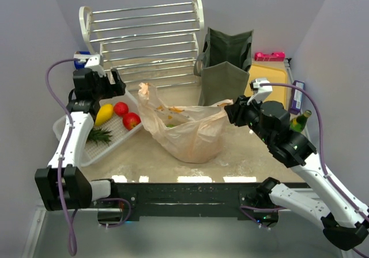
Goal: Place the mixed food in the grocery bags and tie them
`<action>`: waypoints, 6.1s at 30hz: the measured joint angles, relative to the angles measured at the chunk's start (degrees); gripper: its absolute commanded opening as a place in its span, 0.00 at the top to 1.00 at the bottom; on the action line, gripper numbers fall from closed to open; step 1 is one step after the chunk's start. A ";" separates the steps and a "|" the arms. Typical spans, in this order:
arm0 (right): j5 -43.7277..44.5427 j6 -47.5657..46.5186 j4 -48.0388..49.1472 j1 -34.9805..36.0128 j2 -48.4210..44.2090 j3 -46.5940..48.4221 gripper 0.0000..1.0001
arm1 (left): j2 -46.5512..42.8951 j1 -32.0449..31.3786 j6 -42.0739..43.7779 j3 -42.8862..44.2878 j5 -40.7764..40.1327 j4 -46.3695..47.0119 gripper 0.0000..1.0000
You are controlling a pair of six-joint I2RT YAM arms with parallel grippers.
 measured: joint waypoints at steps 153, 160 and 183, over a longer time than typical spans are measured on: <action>-32.28 -7.37 14.32 0.02 -2.47 -1.03 0.01 | -23.37 -37.33 2.54 9.49 -16.41 -21.29 0.00; -37.88 -11.13 14.73 3.15 -2.97 -1.36 0.01 | -30.27 -37.29 -2.69 10.03 -20.65 -32.26 0.00; -25.40 -15.76 18.49 18.36 1.53 -6.29 0.69 | -31.39 -37.29 -7.96 1.84 -15.61 -34.32 0.90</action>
